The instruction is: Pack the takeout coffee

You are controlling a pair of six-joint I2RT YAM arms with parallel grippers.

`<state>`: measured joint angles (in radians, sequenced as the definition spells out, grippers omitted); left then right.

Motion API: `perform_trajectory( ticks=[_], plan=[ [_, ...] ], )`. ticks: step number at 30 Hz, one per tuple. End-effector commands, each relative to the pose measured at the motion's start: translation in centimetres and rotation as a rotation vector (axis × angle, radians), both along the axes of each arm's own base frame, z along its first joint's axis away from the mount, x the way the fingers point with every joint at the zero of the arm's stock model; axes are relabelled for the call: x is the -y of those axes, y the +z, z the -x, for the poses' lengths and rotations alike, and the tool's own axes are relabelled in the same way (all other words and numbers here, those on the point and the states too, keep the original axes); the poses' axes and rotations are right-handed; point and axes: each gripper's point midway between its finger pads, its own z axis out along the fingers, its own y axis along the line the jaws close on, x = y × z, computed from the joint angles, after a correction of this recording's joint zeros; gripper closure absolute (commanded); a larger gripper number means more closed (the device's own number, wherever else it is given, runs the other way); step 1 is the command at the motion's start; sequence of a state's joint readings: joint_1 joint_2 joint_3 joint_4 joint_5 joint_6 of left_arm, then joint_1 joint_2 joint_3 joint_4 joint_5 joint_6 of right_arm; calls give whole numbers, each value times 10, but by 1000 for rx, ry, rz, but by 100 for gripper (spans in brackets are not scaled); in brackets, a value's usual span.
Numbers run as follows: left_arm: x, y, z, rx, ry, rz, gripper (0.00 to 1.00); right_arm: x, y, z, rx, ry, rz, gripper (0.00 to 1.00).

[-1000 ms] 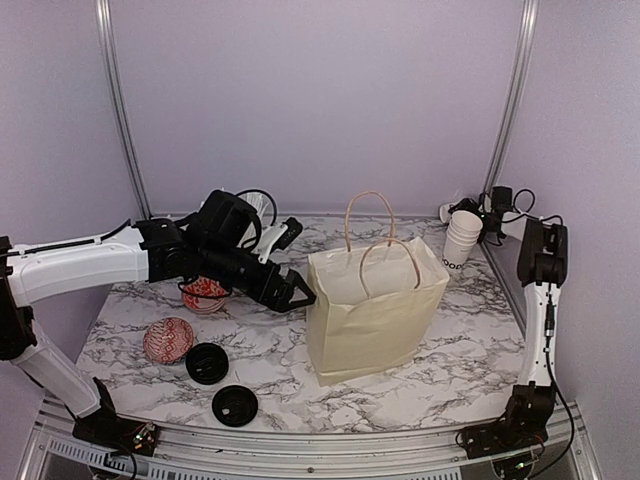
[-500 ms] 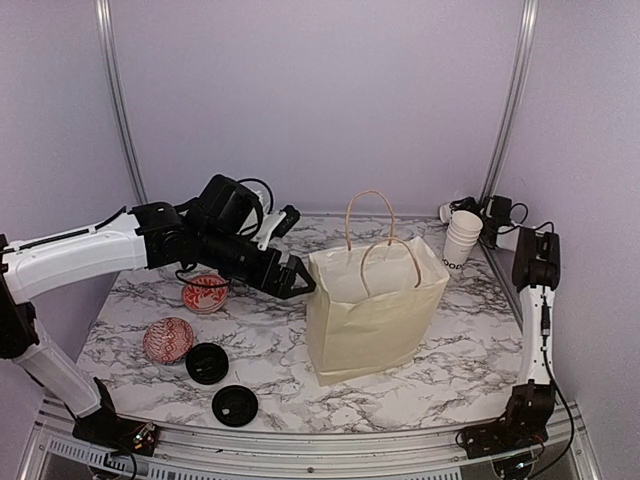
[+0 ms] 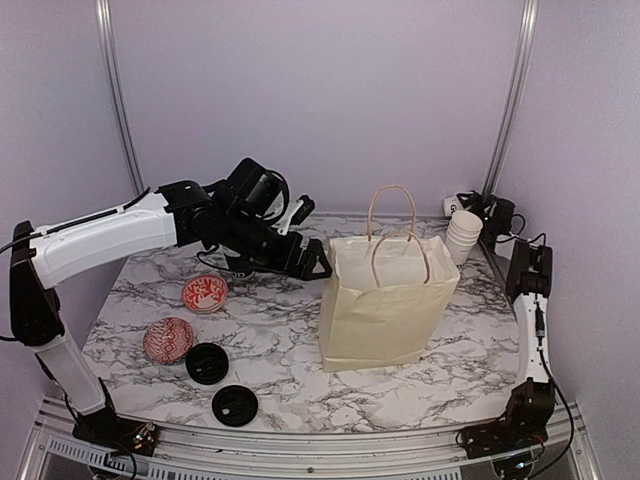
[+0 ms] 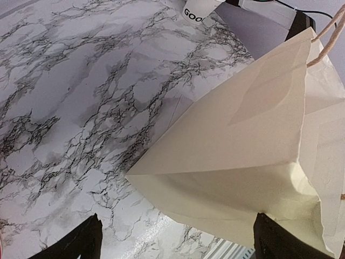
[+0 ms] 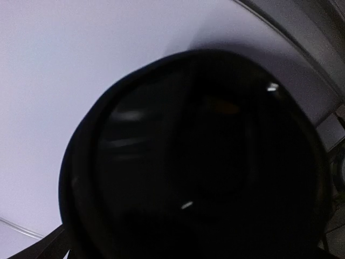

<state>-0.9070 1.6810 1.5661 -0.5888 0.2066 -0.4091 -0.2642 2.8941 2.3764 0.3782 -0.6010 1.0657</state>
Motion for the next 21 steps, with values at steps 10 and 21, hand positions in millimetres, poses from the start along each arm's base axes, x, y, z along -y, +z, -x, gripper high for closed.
perform_trajectory(
  ticks=[10,21],
  plan=[
    [11,9,-15,-20,28,-54,1,-17,-113,7,-179,-17,-86,28],
    [8,14,-8,-27,36,-42,1,-30,-61,8,9,124,-33,48]
  ],
)
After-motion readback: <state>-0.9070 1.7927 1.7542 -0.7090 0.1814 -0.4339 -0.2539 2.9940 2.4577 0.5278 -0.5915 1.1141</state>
